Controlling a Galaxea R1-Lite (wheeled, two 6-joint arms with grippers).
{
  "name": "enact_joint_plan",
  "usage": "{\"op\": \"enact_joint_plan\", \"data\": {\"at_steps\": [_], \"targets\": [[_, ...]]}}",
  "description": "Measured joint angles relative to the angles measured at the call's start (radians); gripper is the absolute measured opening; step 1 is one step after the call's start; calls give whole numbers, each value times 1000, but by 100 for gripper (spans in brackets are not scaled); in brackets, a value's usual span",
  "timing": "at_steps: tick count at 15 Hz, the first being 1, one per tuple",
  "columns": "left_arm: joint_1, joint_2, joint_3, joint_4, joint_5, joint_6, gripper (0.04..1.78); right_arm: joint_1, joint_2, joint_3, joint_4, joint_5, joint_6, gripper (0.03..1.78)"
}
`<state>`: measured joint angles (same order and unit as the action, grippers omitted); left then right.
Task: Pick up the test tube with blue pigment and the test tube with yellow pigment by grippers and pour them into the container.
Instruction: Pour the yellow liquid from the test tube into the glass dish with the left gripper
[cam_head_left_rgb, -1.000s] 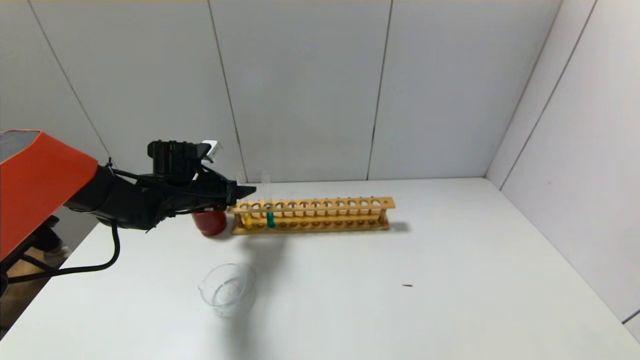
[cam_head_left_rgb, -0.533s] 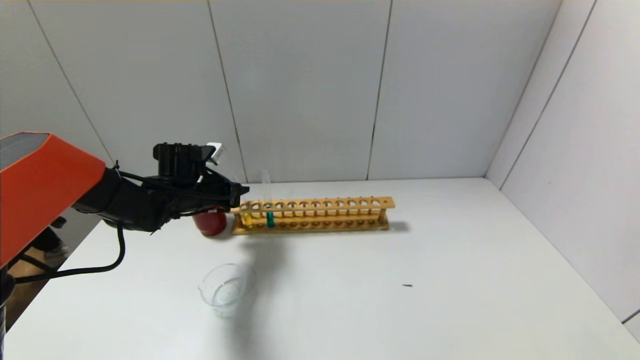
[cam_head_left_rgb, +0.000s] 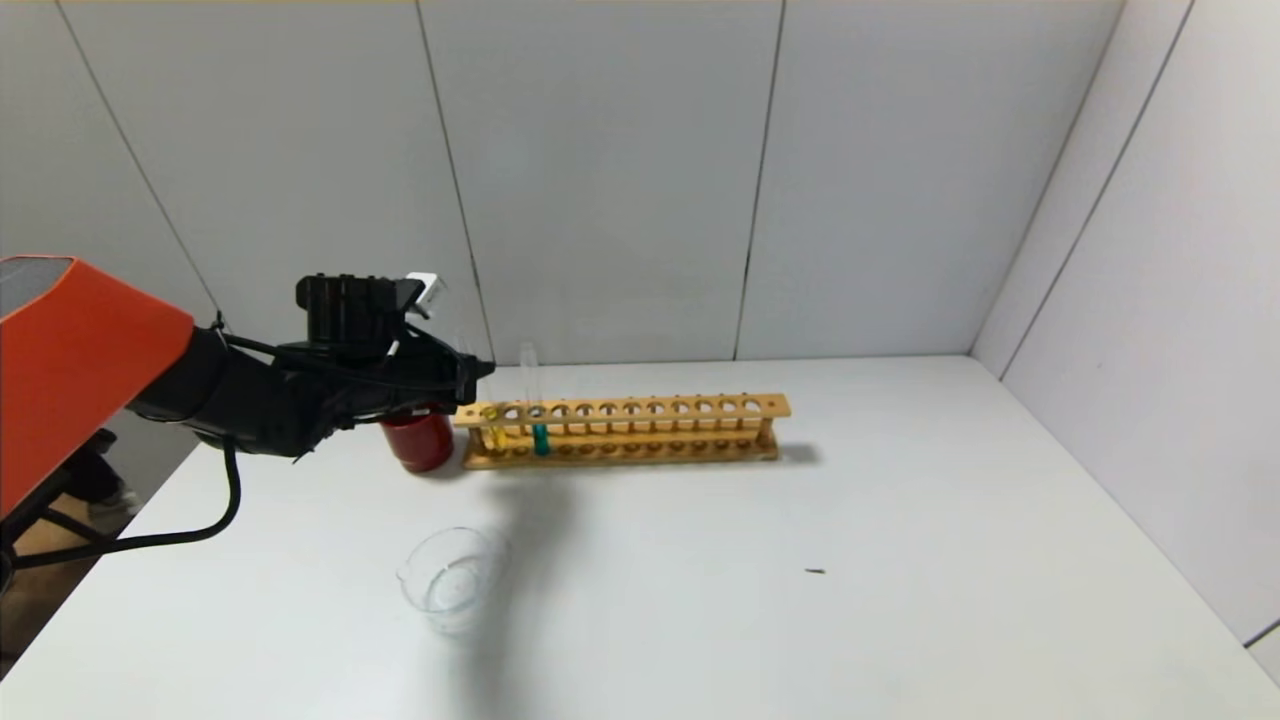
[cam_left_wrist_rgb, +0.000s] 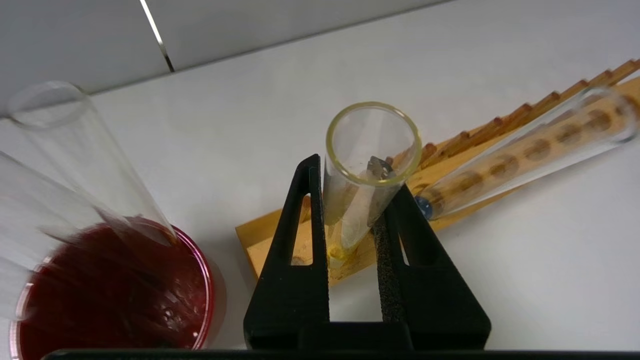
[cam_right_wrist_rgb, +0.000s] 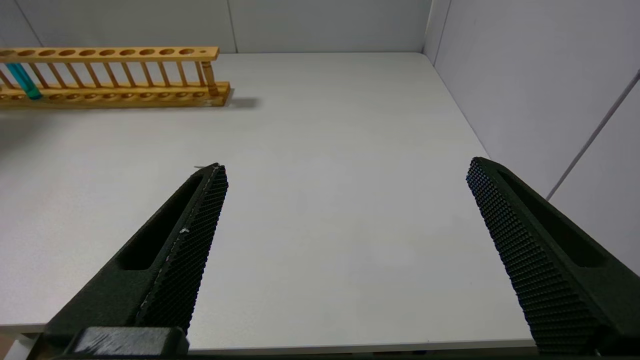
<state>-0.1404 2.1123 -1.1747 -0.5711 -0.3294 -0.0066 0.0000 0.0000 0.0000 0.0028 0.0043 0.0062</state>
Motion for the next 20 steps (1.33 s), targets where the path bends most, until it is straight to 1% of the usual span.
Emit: {"op": "enact_joint_plan", "data": {"at_steps": [3,6,9,11,13,15,17,19,20], "targets": [[0,-63,-8,5,32,5,32,0,0,0,0,0,0,175],[1,-158,-12,25,43,17,32,0,0,0,0,0,0,175],[3,-268,-1,53,47,77,32,0,0,0,0,0,0,175],[5,-346,39,56,53,122,32,-1,0,0,0,0,0,175],[6,-429,118,56,55,161,32,-1,0,0,0,0,0,175],[17,-515,239,53,54,229,32,-1,0,0,0,0,0,175],[48,-586,364,48,49,343,32,-1,0,0,0,0,0,175],[74,-630,470,17,31,425,32,-1,0,0,0,0,0,175],[82,-644,523,-22,13,455,32,-1,0,0,0,0,0,175]]}}
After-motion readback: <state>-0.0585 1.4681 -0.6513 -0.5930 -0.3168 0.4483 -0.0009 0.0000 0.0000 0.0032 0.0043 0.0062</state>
